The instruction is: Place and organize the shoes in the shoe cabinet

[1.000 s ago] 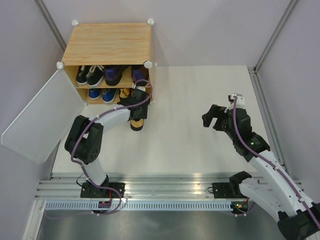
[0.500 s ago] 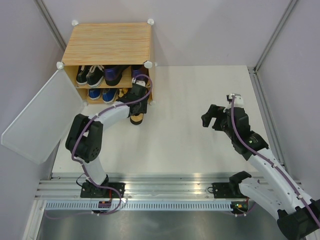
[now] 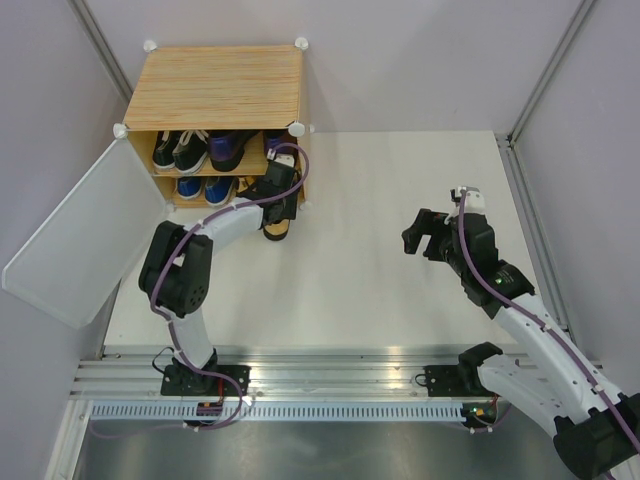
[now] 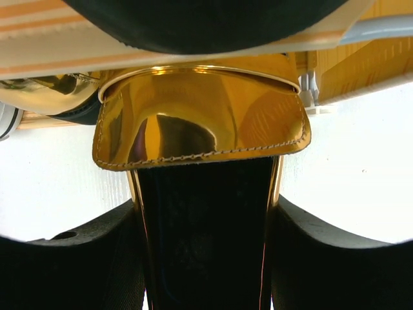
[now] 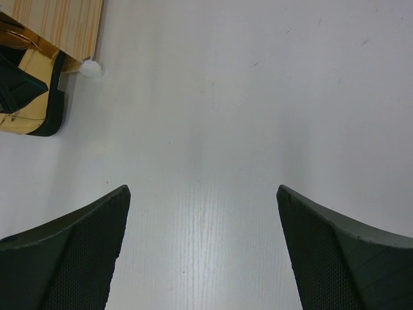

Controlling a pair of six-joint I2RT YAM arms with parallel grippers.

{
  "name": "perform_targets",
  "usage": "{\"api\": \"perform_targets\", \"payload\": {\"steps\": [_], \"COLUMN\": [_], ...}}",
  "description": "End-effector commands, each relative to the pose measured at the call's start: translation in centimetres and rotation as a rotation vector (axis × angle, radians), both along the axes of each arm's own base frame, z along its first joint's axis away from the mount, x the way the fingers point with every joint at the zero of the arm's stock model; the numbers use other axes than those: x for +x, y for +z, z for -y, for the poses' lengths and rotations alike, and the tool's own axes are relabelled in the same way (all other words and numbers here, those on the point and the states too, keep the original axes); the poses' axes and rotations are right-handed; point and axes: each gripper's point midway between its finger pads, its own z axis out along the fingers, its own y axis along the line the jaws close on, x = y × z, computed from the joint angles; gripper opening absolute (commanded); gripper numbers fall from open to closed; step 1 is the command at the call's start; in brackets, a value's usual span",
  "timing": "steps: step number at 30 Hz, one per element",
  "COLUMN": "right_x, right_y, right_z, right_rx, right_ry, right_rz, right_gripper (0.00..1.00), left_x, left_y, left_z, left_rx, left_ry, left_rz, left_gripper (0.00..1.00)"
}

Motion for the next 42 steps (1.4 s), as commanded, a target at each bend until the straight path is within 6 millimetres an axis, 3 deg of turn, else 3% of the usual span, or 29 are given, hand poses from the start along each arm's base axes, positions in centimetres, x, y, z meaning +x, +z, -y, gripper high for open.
{"api": "perform_targets", "payload": {"steps": [1,3,6,12,19,30,35,37,38,40,42], "right_x": [0.6,0.6,0.7,0.7,0.7,0.6,0.6,0.6,0.6,0.6,0.6], "right_y": [1.0,1.0,0.9,0.8,0.9,0.8,0.9,0.8,0.8,0.8,0.7], "right_z": [0.0,0.0,0.0,0.0,-0.1,-0.3,-0.2,-0.1,-0.1,-0.2,-0.2], "right_rx": [0.001,0.001,-0.003,-0.003,0.000,0.005,0.003,0.002,0.001,0.003,0.003], "right_ry": [-0.004,-0.002,-0.004,-0.003,0.003,0.012,0.008,0.005,0.007,0.007,0.007], "right_rz": [0.037,0.037,0.035,0.031,0.033,0.031,0.037,0.037,0.038,0.035,0.034], "right_gripper": [0.98,0.98,0.97,0.97,0.97,0.96,0.96,0.96,0.96,0.96,0.96], "left_x": [4.6,4.6,4.5,4.6,3.8,0.6,-2.2,-3.8,-4.5,-5.9,-7.1], "left_y": [4.0,3.6,3.5,3.9,4.7,8.5,9.9,8.9,9.8,8.7,9.2], "left_z": [0.2,0.0,-0.2,-0.3,-0.2,-0.8,-0.6,-0.5,-0.5,-0.5,-0.3], "left_rx": [-0.028,-0.023,-0.024,-0.029,-0.048,-0.134,-0.276,-0.327,-0.381,-0.425,-0.485], "left_ry": [0.017,0.024,0.030,0.020,-0.001,0.001,0.032,0.043,0.063,0.085,0.086], "left_rz": [0.189,0.185,0.192,0.199,0.205,0.267,0.275,0.247,0.262,0.234,0.232], "left_gripper": [0.46,0.64,0.75,0.84,0.86,0.83,0.78,0.71,0.67,0.53,0.39]}}
